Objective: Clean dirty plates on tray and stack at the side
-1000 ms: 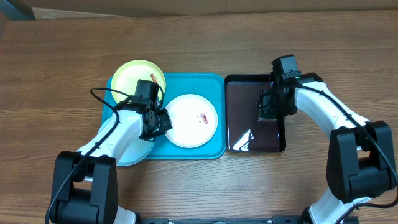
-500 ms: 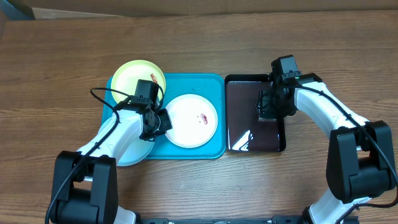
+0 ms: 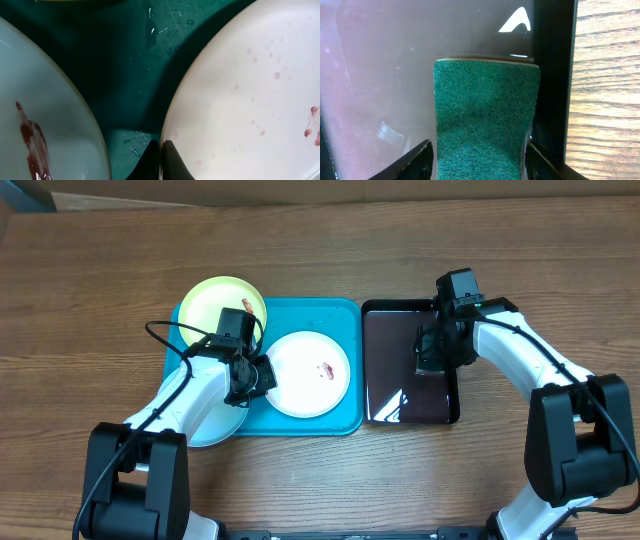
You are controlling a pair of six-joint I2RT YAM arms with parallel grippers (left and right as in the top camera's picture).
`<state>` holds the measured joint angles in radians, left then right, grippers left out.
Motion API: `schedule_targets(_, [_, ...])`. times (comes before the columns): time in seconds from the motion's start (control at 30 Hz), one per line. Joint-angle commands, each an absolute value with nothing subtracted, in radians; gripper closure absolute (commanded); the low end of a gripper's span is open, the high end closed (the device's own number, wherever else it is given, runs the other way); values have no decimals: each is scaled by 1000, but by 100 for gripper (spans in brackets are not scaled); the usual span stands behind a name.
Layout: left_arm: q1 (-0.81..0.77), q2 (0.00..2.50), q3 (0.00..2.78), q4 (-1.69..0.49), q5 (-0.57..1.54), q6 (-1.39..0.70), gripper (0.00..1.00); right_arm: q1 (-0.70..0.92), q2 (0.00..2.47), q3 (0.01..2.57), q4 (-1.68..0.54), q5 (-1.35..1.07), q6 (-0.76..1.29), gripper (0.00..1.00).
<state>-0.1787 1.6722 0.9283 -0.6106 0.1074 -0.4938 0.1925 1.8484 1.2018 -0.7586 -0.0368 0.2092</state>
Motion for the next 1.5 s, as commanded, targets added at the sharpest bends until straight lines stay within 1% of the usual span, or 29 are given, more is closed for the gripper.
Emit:
schedule_targets(0.0, [-178, 1677, 939, -617, 94, -471, 96, 196, 1842, 1196, -753, -38, 213, 39])
schedule_targets(0.47, [-178, 1677, 939, -617, 94, -471, 96, 199, 1842, 1196, -755, -34, 236, 39])
schedule_targets(0.83, [-178, 1677, 939, -617, 94, -471, 96, 287, 1842, 1196, -745, 109, 266, 38])
schedule_targets(1.47, [-178, 1677, 939, -620, 94, -471, 96, 289, 1843, 1163, -713, 131, 343, 39])
